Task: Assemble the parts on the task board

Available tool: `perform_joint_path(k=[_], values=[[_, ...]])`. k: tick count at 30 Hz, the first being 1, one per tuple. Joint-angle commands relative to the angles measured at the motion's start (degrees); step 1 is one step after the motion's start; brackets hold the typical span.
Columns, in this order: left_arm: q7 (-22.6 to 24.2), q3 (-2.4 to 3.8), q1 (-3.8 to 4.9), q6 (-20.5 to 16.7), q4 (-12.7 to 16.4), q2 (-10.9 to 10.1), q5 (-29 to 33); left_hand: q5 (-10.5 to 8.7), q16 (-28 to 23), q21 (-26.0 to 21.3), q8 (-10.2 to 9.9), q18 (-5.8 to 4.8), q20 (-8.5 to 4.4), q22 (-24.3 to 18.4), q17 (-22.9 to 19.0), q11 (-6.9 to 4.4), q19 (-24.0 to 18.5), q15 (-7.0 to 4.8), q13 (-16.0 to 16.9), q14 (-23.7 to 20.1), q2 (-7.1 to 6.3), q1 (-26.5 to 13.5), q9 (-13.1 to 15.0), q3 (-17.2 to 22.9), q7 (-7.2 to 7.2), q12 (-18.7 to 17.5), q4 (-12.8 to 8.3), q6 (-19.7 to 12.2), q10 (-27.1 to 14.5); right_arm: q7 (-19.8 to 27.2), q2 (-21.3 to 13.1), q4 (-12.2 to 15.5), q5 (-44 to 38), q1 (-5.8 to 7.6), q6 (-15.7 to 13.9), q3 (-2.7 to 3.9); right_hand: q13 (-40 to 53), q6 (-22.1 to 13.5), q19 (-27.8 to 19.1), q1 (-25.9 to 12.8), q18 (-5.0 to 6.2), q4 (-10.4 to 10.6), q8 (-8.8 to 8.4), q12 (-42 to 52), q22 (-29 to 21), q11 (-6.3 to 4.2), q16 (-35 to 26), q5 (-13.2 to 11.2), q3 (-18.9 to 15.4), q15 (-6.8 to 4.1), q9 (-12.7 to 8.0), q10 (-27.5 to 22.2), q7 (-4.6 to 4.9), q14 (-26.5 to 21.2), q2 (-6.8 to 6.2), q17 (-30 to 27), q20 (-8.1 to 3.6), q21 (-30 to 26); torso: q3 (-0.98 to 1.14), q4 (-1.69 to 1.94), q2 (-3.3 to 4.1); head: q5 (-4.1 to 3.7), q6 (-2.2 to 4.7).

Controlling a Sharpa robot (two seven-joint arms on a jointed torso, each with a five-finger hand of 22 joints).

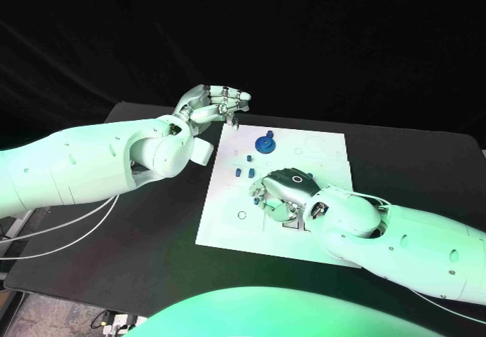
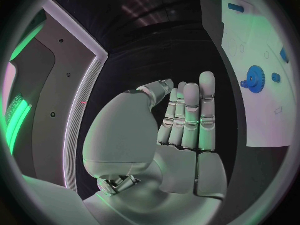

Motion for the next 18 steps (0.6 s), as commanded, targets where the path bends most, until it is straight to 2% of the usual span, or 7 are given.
perform_joint_path(k=[1, 7, 10, 14, 17, 18], values=[[0.2, 0.04, 0.08, 1.2, 0.1, 0.1, 0.2, 0.14, -0.1, -0.4, 0.0, 0.32, 0.42, -0.1, -0.1, 0.10, -0.1, 0.15, 0.1, -0.1, 0.28, -0.3, 0.1, -0.2, -0.06, 0.3, -0.2, -0.2, -0.5, -0.6, -0.5, 0.3, 0.3, -0.14, -1.0, -0.10, 0.1, -0.5, -0.2, 0.1, 0.06, 0.2, -0.20, -0.3, 6.4, 0.07, 0.2, 0.1, -0.2, 0.29, 0.0, -0.4, 0.04, 3.0, -0.72, 0.5, 0.13, -0.3, 0.02, -0.04, 0.01, -0.03, 0.07], [0.0, 0.04, 0.08, 1.6, 0.2, 0.0, 0.2, 0.14, -0.1, -0.4, 0.1, 0.34, 0.46, -0.1, -0.1, 0.09, -0.1, 0.16, 0.1, -0.2, 0.55, -0.3, 0.1, -0.1, -0.07, 0.5, -0.1, -0.3, -0.6, -0.9, -2.5, 2.1, 0.8, -0.10, -1.7, -0.03, 0.1, -0.2, -0.2, 0.1, 0.08, 0.3, -0.05, -0.2, 6.4, 0.07, -0.1, 0.1, -0.3, 0.32, 0.0, -0.4, -0.01, 2.9, -0.67, 0.0, 0.17, -0.4, 0.04, -0.04, 0.01, -0.09, 0.11], [0.0, 0.04, 0.07, 1.6, 0.2, -0.1, 0.2, 0.14, -0.1, -0.4, 0.1, 0.34, 0.46, -0.1, -0.1, 0.09, -0.1, 0.16, 0.1, -0.2, 0.55, -0.3, 0.1, -0.1, -0.07, 0.5, -0.1, -0.3, -0.6, -1.1, -4.0, 3.4, 0.8, 0.08, -2.2, 0.09, 0.1, -0.1, -0.3, 0.0, 0.13, 0.3, 0.02, -0.2, 6.3, 0.10, -0.1, 0.1, -0.4, 0.34, 0.1, -0.5, -0.01, 2.9, -0.79, 0.0, 0.19, -0.6, 0.01, -0.12, -0.08, -0.24, 0.25], [-0.1, 0.04, 0.07, 1.7, 0.2, -0.2, 0.2, 0.14, -0.1, -0.4, 0.1, 0.34, 0.46, -0.1, -0.1, 0.09, -0.1, 0.16, 0.1, -0.2, 0.55, -0.3, 0.1, -0.1, -0.07, 0.5, -0.1, -0.3, -0.6, -1.1, -6.5, 5.7, 0.8, 0.66, -3.8, 0.44, 0.1, 0.3, -0.5, 0.0, 0.26, 0.5, 0.23, -0.1, 5.9, 0.11, 0.0, 0.4, -0.4, 0.36, 0.2, -0.6, -0.02, 2.9, -0.61, 0.1, 0.23, -1.2, 0.01, -0.04, -0.06, -0.55, 0.62], [-0.1, 0.04, 0.07, 1.8, 0.2, -0.2, 0.2, 0.14, -0.1, -0.4, 0.1, 0.34, 0.46, -0.1, -0.1, 0.09, -0.1, 0.16, 0.1, -0.2, 0.55, -0.3, 0.1, -0.1, -0.07, 0.5, -0.1, -0.3, -0.6, -0.9, -9.1, 7.7, 1.6, 1.42, -5.1, 0.92, 0.1, 1.2, -1.2, 0.0, 0.60, 0.7, 0.59, 0.3, 5.1, 0.16, -0.4, 1.1, -0.4, 0.38, 0.4, -0.3, 0.69, 2.7, -0.41, -0.7, 0.26, -2.9, -0.01, 0.00, -0.07, -1.05, 1.02], [-0.1, 0.04, 0.07, 1.8, 0.2, -0.3, 0.2, 0.14, -0.1, -0.4, 0.1, 0.34, 0.46, -0.1, -0.1, 0.09, -0.1, 0.16, 0.1, -0.2, 0.55, -0.3, 0.1, -0.1, -0.07, 0.5, -0.1, -0.3, -0.6, -0.8, -10.2, 8.4, 2.5, 1.80, -5.2, 1.14, -0.1, 1.2, -2.2, -0.2, 1.07, 0.8, 0.50, 0.1, 3.8, 0.48, -1.4, 1.1, -0.5, 0.65, 0.4, -0.8, 1.12, 2.2, -0.61, -2.2, 0.38, -5.4, -0.02, 0.01, -0.05, -1.46, 1.38]])
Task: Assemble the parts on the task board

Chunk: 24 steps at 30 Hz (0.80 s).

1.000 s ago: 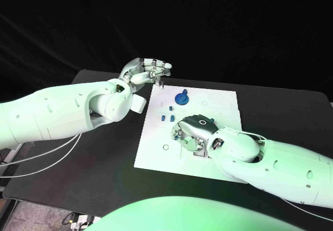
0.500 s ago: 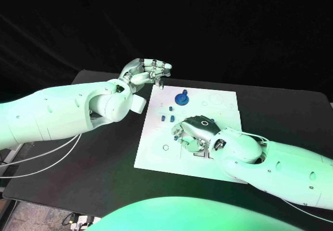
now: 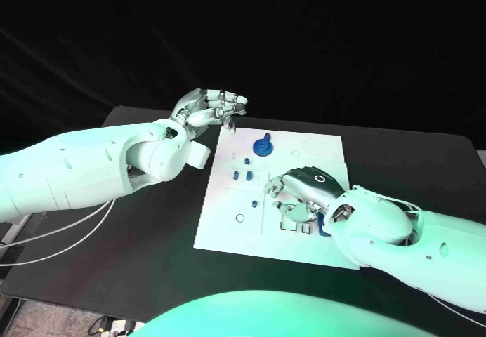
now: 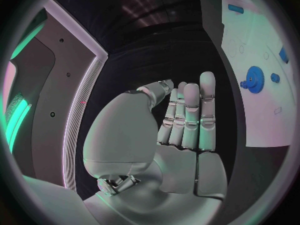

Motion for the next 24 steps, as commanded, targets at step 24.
perform_joint_path(k=[24], values=[[-0.2, 0.02, 0.03, 2.2, -0.2, 0.0, 0.2, 0.11, -0.1, -0.2, 0.2, 0.35, 0.27, -0.1, -0.1, -0.14, 0.0, 0.15, 0.1, -0.2, 0.35, 0.0, 0.1, -0.1, -0.10, 0.5, -0.2, -0.3, -0.5, 3.2, -6.5, -4.9, 5.1, 5.40, 8.3, 1.16, -5.3, -3.0, -3.1, 3.0, 3.18, 3.9, -3.53, 0.7, -4.6, 0.48, -4.4, -0.6, -11.8, 0.64, -1.4, -8.2, -0.36, 1.0, -0.09, -6.7, 0.28, -16.3, -0.09, -0.05, -0.16, -2.07, 2.03]])
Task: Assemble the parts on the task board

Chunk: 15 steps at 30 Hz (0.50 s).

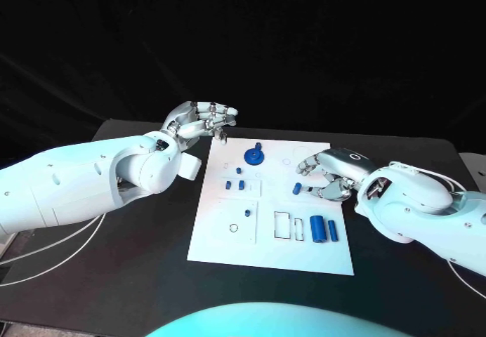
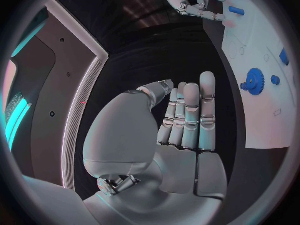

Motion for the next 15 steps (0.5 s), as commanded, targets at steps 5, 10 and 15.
perform_joint_path(k=[5, 10, 15], values=[[-0.1, 0.03, 0.04, 1.1, 0.0, 0.0, 0.2, 0.13, -0.1, -0.2, 0.2, 0.36, 0.27, -0.1, -0.1, 0.06, 0.0, 0.15, 0.1, -0.2, 0.42, 0.0, 0.1, -0.1, -0.10, 0.3, -0.2, -0.3, -0.3, 0.6, 1.4, -1.4, -3.3, -0.93, 3.9, -0.37, -0.4, 1.3, 0.7, 1.2, 0.80, 0.0, 0.48, 1.0, 0.1, -0.55, 0.0, 0.3, 0.0, -0.72, 0.0, 1.1, 0.18, 1.2, 0.42, -0.1, -0.37, 0.0, -0.07, -0.10, 0.06, 0.23, 0.11], [-0.1, 0.02, 0.04, 1.1, -0.1, 0.1, 0.1, 0.19, -0.1, -0.2, 0.3, 0.38, 0.23, 0.0, -0.1, 0.02, 0.0, 0.10, 0.1, -0.3, 0.67, 0.4, 0.2, 0.2, -0.12, 0.6, -0.4, -0.3, -0.5, 0.2, 2.4, -2.0, -4.1, -1.31, 3.7, -0.46, -1.1, 2.6, 1.6, 2.4, 0.45, -0.2, 0.67, 1.9, 0.9, -0.56, 0.5, -2.2, 2.3, -0.65, -0.3, 2.3, 0.30, 1.5, 0.92, 0.5, -0.45, 1.5, 0.05, -0.13, 0.00, 0.09, 0.14], [-0.1, 0.02, 0.04, 1.1, -0.1, 0.0, 0.1, 0.19, -0.1, -0.2, 0.3, 0.38, 0.23, 0.0, -0.1, 0.03, 0.0, 0.09, 0.1, -0.3, 0.68, 0.4, 0.2, 0.2, -0.11, 0.6, -0.5, -0.3, -0.5, -0.2, 3.1, -2.4, -4.5, -1.51, 2.9, -0.49, -1.6, 4.3, 2.4, 2.2, 0.07, 0.3, 1.22, 2.7, 2.1, -0.60, 0.9, -2.3, 4.4, -0.61, -0.3, 4.2, 0.15, 1.7, 1.17, 1.0, -0.42, 3.6, -0.08, -0.05, 0.08, -0.05, 0.10]])
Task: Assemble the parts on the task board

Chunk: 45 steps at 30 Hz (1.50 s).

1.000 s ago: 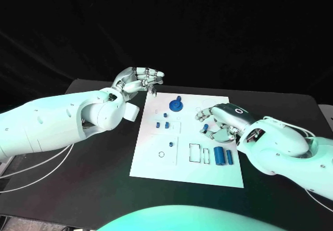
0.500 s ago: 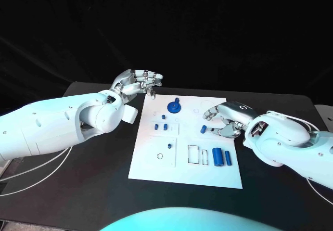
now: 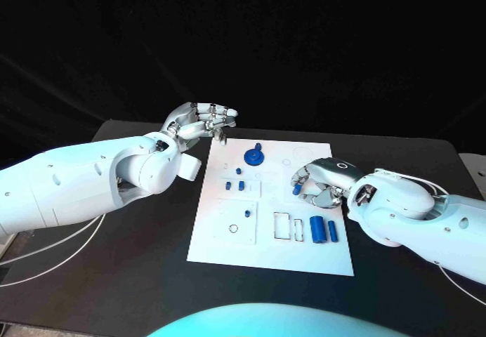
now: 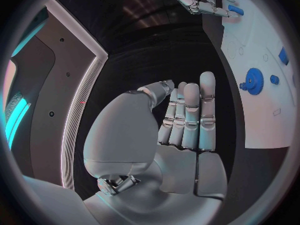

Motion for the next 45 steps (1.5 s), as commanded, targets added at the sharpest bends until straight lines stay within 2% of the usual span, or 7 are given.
perform_joint_path(k=[1, 9, 16, 22, 29, 37, 45], values=[[0.2, 0.04, 0.05, 0.9, 0.1, 0.1, 0.1, 0.19, -0.1, -0.2, 0.3, 0.38, 0.23, 0.0, -0.1, 0.03, 0.0, 0.09, 0.1, -0.3, 0.38, 0.1, 0.1, 0.0, -0.11, 0.3, -0.3, -0.3, -0.5, -0.4, 0.3, -0.2, -2.0, -0.13, 0.3, -0.02, -0.2, 1.0, 0.7, 0.0, -0.02, 0.3, 0.45, 0.6, 0.8, -0.07, 0.5, -0.1, 1.1, -0.29, 0.0, 1.2, -0.02, 1.6, 0.28, 0.5, -0.03, 1.3, -0.08, 0.06, 0.05, -0.11, -0.07], [0.1, 0.04, 0.05, 0.9, 0.1, 0.0, 0.1, 0.19, -0.1, -0.2, 0.3, 0.38, 0.23, 0.0, -0.1, 0.03, 0.0, 0.09, 0.1, -0.3, 0.38, 0.1, 0.1, 0.0, -0.11, 0.3, -0.3, -0.3, -0.5, -1.1, 0.8, -0.3, -2.1, -0.22, -3.7, -0.03, -0.6, 2.4, 1.2, -0.7, -0.25, 1.1, 1.08, 1.1, 1.7, -0.22, 0.9, 0.4, 3.0, -0.42, 0.1, 2.9, 0.02, 1.7, 0.85, 0.8, -0.16, 2.8, 0.02, -0.01, 0.02, -0.09, -0.21], [0.1, 0.04, 0.05, 0.9, 0.1, 0.0, 0.1, 0.19, -0.1, -0.2, 0.3, 0.38, 0.23, 0.0, -0.1, 0.03, 0.0, 0.09, 0.1, -0.3, 0.38, 0.1, 0.1, 0.0, -0.11, 0.3, -0.3, -0.3, -0.5, -1.9, 1.1, -0.4, -2.3, -0.24, -4.5, -0.03, -0.7, 3.0, 1.5, -1.3, -0.45, 1.5, 1.44, 1.3, 2.4, -0.33, 1.1, 0.3, 3.4, -0.48, 0.2, 3.6, -0.06, 1.8, 0.88, 1.0, -0.24, 3.9, -0.04, 0.03, -0.01, -0.12, -0.27], [0.0, 0.04, 0.06, 0.9, 0.1, 0.0, 0.1, 0.19, -0.1, -0.2, 0.3, 0.38, 0.23, 0.0, -0.1, 0.03, 0.0, 0.09, 0.1, -0.3, 0.38, 0.1, 0.1, 0.0, -0.11, 0.3, -0.3, -0.3, -0.5, -2.9, 1.2, -0.6, -2.7, -0.25, -3.9, -0.03, -0.8, 3.9, 1.8, -1.8, -0.59, 1.9, 2.10, 1.5, 2.9, -0.57, 1.3, 0.2, 3.7, -0.66, 0.5, 4.4, -0.34, 1.8, 0.98, 1.3, -0.37, 4.7, -0.03, -0.01, 0.00, -0.10, -0.32], [-0.1, 0.04, 0.06, 0.9, 0.1, -0.1, 0.1, 0.19, -0.1, -0.2, 0.3, 0.38, 0.23, 0.0, -0.1, 0.03, 0.0, 0.09, 0.1, -0.3, 0.38, 0.1, 0.1, 0.0, -0.11, 0.3, -0.3, -0.3, -0.5, -4.4, 1.3, -1.0, -4.4, -0.25, -1.8, -0.03, -0.7, 5.9, 2.3, -1.2, -0.91, 1.3, 3.92, 1.9, 4.2, -1.31, 1.7, 0.4, 4.8, -1.26, 1.4, 6.8, -1.06, 1.9, 1.86, 1.7, -0.85, 6.6, -0.02, 0.00, 0.01, -0.11, -0.45], [-0.2, 0.04, 0.06, 0.9, 0.2, -0.1, 0.1, 0.19, -0.1, -0.2, 0.3, 0.38, 0.23, 0.0, -0.1, 0.03, 0.0, 0.09, 0.1, -0.3, 0.38, 0.1, 0.1, 0.0, -0.11, 0.3, -0.3, -0.3, -0.5, -4.6, 1.4, -1.2, -4.9, -0.25, 0.4, -0.04, -0.8, 5.8, 2.3, -1.4, -0.95, 1.2, 4.04, 1.6, 4.3, -1.32, 1.7, 0.1, 4.6, -1.30, 1.5, 6.9, -1.05, 1.9, 1.39, 1.6, -0.94, 6.8, -0.01, -0.04, -0.02, -0.14, -0.62], [-0.3, 0.04, 0.06, 0.9, 0.1, -0.1, 0.1, 0.13, 0.0, -0.2, 0.4, 0.36, 0.24, 0.0, -0.1, 0.08, 0.0, 0.13, 0.1, -0.3, 0.41, 0.0, 0.1, 0.1, -0.06, 0.5, -0.3, -0.4, -0.7, -4.6, 1.6, -1.3, -4.9, -0.25, 1.0, -0.05, -0.9, 5.6, 2.3, -1.6, -1.01, 1.2, 3.98, 1.4, 4.5, -1.26, 1.7, -0.1, 4.6, -1.25, 1.5, 6.8, -0.98, 1.9, 1.12, 1.6, -0.96, 7.1, -0.02, -0.01, -0.01, -0.15, -0.67]])
